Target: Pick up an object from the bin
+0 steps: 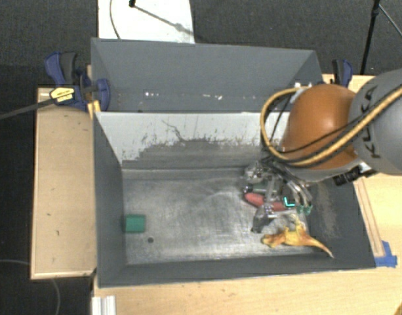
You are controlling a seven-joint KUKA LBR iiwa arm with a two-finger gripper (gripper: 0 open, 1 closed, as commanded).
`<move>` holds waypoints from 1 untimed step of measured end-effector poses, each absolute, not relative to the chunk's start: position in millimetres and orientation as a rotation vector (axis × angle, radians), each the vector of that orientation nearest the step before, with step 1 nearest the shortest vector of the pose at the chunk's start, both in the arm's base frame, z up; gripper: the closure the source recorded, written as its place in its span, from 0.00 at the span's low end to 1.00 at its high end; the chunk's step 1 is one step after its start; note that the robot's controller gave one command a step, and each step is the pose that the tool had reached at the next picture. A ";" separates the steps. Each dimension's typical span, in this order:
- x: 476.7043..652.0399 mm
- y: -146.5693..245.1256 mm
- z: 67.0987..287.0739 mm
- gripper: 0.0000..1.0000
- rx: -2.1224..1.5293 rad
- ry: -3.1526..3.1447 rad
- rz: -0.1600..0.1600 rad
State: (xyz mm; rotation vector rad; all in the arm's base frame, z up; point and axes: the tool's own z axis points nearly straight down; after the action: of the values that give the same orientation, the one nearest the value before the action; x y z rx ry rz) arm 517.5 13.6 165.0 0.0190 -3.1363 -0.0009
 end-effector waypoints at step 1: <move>519.4 13.5 168.9 0.00 0.018 -3.144 -0.001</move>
Offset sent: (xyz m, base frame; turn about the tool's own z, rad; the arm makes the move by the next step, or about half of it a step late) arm 0.0358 -0.0661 -0.0950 -0.0822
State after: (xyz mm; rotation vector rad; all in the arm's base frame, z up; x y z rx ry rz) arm 519.4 13.5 168.9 0.0183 -3.1444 -0.0011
